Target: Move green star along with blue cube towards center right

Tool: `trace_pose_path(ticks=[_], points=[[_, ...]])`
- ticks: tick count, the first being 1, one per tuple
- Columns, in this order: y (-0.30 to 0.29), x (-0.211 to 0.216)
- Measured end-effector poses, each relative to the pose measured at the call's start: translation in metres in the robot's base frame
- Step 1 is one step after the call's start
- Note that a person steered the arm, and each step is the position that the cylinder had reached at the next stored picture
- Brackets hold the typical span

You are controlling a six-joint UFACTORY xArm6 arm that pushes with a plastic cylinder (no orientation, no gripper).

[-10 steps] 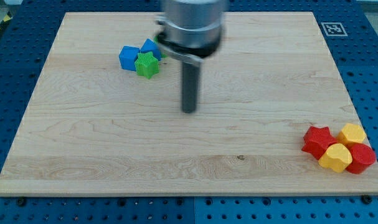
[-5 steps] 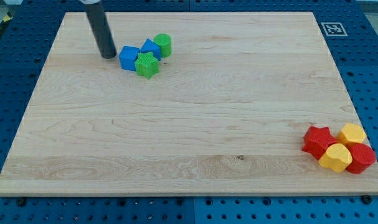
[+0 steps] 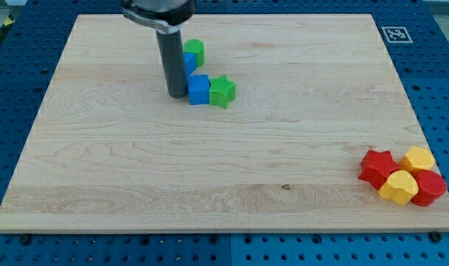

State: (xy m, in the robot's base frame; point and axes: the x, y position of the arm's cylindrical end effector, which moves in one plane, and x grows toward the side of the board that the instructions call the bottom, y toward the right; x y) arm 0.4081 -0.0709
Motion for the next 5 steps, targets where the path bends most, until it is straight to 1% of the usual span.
trace_pose_path(ticks=[2,4,5], points=[[0.073,0.001],[0.144,0.021],[0.175,0.021]])
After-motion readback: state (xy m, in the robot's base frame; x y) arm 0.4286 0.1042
